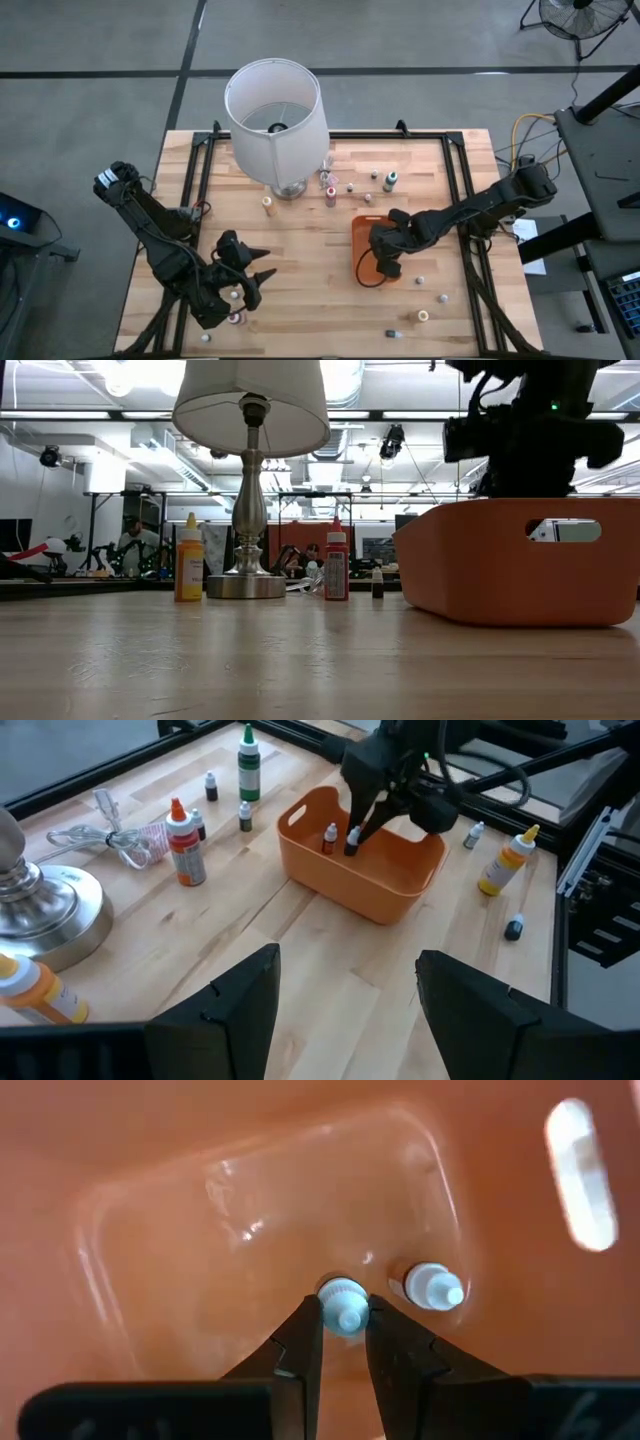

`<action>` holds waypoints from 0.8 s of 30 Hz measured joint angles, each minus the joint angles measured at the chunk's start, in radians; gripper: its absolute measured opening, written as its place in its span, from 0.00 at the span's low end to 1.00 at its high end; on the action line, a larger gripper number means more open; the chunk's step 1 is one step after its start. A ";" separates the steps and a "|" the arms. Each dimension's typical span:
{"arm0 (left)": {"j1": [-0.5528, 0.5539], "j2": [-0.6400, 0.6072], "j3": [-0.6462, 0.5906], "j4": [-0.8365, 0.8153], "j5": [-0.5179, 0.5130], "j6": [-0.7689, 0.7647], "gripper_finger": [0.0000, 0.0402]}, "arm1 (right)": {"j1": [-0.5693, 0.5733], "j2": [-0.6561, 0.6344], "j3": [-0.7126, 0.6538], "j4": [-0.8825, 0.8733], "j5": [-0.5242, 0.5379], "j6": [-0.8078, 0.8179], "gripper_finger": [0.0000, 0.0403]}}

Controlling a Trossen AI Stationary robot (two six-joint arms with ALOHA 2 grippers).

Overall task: Pick & Place food coloring
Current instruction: Put the small food coloring bottle into the orange bin

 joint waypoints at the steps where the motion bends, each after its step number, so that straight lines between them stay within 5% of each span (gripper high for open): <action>1: 0.000 0.000 0.000 0.000 -0.001 0.000 0.51 | 0.000 0.014 0.000 0.003 -0.004 -0.005 0.15; 24: 0.000 0.000 0.000 0.000 0.001 -0.012 0.51 | 0.004 0.058 -0.001 0.011 0.009 -0.008 0.15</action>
